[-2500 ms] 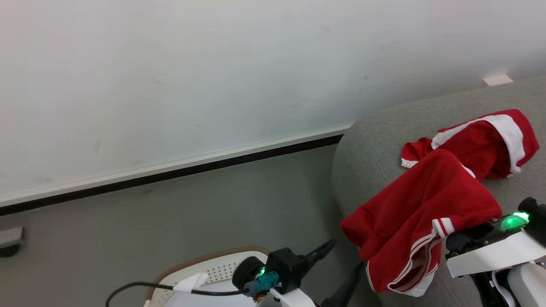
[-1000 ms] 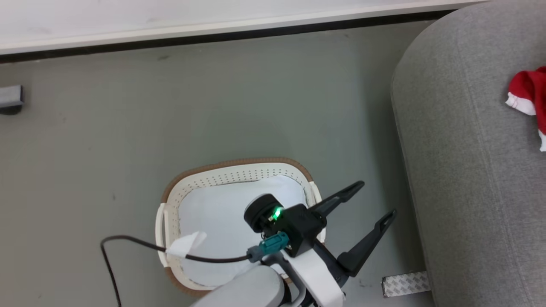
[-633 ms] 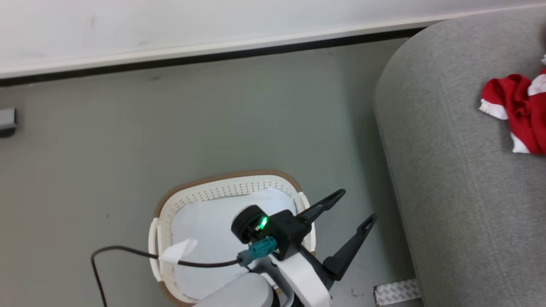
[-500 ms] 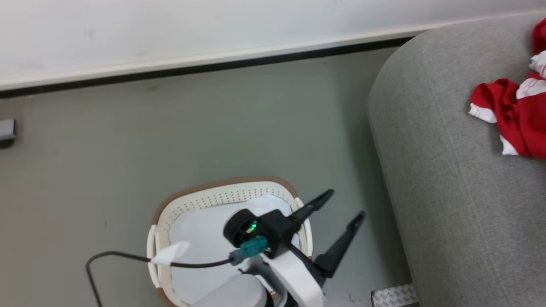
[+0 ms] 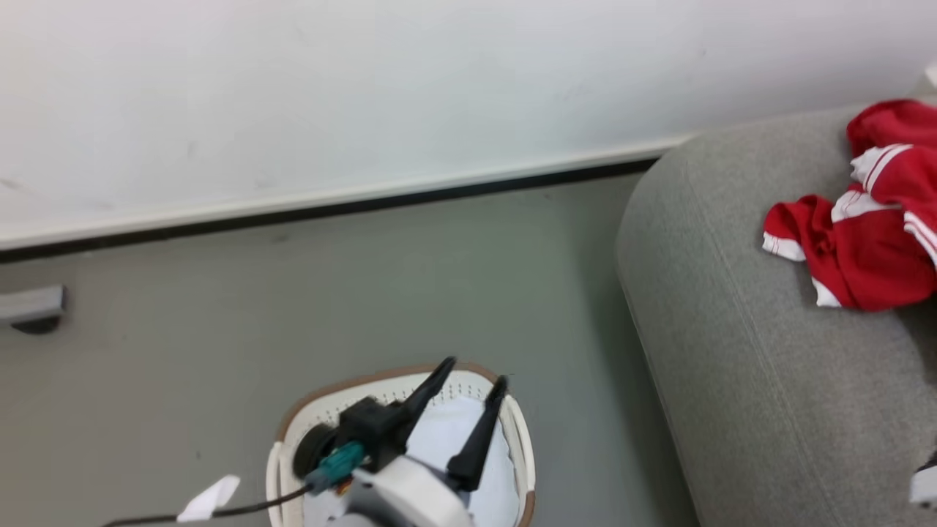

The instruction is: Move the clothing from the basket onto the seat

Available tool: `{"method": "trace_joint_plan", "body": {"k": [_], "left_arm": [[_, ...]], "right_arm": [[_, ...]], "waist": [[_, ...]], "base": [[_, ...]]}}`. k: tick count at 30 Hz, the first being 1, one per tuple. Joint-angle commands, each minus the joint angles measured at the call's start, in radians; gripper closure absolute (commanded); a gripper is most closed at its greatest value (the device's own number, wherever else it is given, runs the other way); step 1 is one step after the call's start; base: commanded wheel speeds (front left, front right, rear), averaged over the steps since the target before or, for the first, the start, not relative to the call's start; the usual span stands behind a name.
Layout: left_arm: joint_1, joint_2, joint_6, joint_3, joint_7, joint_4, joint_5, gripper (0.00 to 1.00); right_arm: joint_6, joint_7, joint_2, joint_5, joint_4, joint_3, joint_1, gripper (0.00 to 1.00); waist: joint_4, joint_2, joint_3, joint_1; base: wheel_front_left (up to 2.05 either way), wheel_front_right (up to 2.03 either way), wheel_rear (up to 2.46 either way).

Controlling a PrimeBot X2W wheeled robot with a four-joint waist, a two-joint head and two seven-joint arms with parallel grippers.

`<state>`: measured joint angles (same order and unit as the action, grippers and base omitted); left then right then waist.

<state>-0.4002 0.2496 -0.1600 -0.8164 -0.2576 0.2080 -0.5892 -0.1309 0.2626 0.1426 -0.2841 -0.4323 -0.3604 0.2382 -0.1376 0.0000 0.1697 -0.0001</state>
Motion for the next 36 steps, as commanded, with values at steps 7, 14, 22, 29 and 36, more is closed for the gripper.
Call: {"method": "trace_joint_plan", "body": {"k": [7,14,22,29,36], "left_arm": [[0.143,0.01,-0.05,0.148,-0.006,-0.004,0.028,0.0],[0.279,-0.014,-0.026,0.313,-0.007,-0.014,0.111,0.0],[0.383,-0.065,0.044,0.469,-0.007,-0.005,0.207,0.0],[0.434,-0.111,0.098,0.565,-0.007,-0.004,0.283,0.0],[0.445,-0.141,0.135,0.617,-0.007,0.005,0.33,0.0]], "right_arm": [[0.0,0.003,-0.067,0.082,0.21,0.097,-0.148,0.0],[0.0,0.002,-0.088,0.092,0.308,0.204,-0.264,0.0],[0.0,0.002,-0.091,0.142,0.342,0.241,-0.341,0.0],[0.0,0.002,-0.091,0.133,0.324,0.239,-0.356,0.0],[0.0,0.002,-0.091,0.127,0.303,0.25,-0.35,0.0]], "waist": [[0.053,0.0,-0.102,0.0001],[0.09,0.0,-0.159,0.0001],[0.121,0.0,-0.192,0.0001],[0.133,0.0,-0.211,0.0001],[0.136,0.0,-0.215,0.0001]], "base": [[0.0,0.0,0.0],[0.0,0.0,0.0],[0.0,0.0,0.0],[0.0,0.0,0.0],[0.0,0.0,0.0]]}}
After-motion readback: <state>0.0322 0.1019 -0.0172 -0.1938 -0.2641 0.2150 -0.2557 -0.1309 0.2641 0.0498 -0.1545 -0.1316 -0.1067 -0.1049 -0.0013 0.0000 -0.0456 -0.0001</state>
